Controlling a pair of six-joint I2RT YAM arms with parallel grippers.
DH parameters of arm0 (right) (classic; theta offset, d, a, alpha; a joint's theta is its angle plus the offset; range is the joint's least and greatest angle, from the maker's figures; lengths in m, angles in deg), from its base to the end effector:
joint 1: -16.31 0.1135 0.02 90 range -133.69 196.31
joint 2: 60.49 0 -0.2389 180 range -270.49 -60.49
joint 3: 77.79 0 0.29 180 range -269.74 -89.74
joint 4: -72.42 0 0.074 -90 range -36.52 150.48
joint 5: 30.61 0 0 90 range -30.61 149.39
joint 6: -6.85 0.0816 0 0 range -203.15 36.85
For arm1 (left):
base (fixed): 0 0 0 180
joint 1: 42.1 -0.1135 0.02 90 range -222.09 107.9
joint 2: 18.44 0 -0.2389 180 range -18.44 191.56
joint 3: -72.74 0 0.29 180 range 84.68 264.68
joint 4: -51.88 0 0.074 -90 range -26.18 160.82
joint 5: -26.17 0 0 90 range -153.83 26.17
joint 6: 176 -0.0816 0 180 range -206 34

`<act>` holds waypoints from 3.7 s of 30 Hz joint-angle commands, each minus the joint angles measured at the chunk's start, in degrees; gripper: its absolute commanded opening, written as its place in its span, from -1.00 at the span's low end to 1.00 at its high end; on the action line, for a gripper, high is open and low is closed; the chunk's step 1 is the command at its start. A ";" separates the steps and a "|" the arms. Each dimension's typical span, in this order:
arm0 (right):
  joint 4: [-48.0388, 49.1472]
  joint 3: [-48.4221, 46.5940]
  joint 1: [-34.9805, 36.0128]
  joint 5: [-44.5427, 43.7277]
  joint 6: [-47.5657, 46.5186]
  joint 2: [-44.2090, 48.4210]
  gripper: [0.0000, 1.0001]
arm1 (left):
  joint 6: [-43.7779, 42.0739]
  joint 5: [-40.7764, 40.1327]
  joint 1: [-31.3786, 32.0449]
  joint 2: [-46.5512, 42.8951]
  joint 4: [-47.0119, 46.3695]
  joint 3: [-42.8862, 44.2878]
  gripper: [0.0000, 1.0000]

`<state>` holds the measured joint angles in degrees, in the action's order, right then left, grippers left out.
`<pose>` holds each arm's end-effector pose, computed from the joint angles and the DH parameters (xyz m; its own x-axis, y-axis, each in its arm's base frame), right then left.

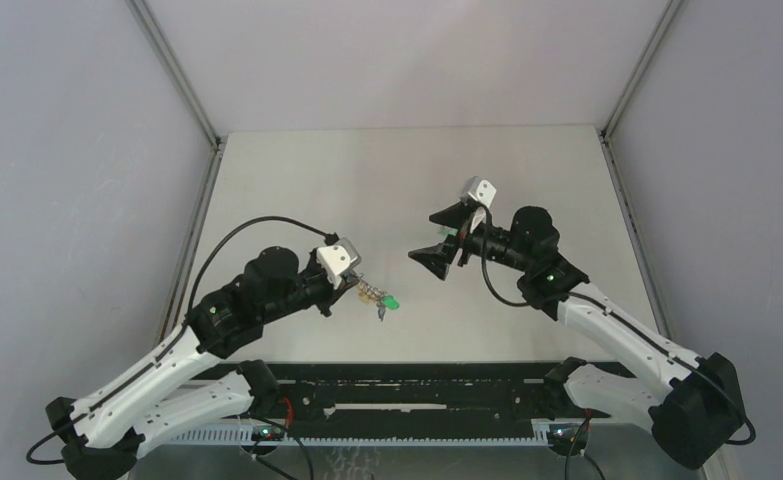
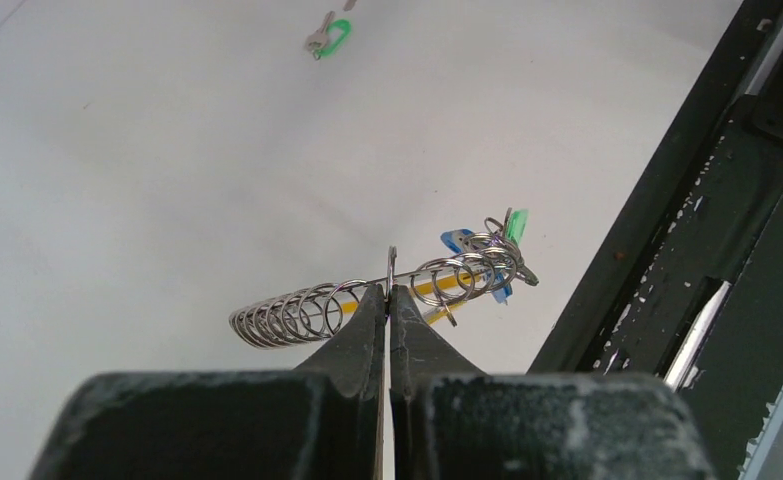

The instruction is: Put the keys on the keyring

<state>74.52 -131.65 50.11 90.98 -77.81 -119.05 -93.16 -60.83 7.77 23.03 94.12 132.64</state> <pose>0.2486 0.2179 0.2871 -0.1221 0.0137 -0.9924 -0.9013 0.4173 0.1166 0.1633 -0.2003 0.3006 -0.1592 0.3819 -0.9104 0.8206 0.5638 0.0931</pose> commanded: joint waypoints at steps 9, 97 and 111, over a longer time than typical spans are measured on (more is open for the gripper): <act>-9.16 -7.61 -6.38 -21.44 8.66 -16.31 0.84 | -2.34 2.18 -5.67 1.64 3.20 2.15 -1.00; 3.79 5.85 4.05 -18.68 4.29 -21.09 -1.00 | 2.21 9.23 -15.06 -0.84 3.43 1.84 -1.00; 15.50 8.24 7.95 -28.92 24.78 -33.62 -1.00 | 3.20 1.53 -15.50 -2.23 2.83 0.75 -1.00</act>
<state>84.12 -124.65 58.33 66.96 -62.51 -151.58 -91.01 -56.50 -7.16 21.50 99.96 132.69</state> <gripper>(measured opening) 0.003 0.011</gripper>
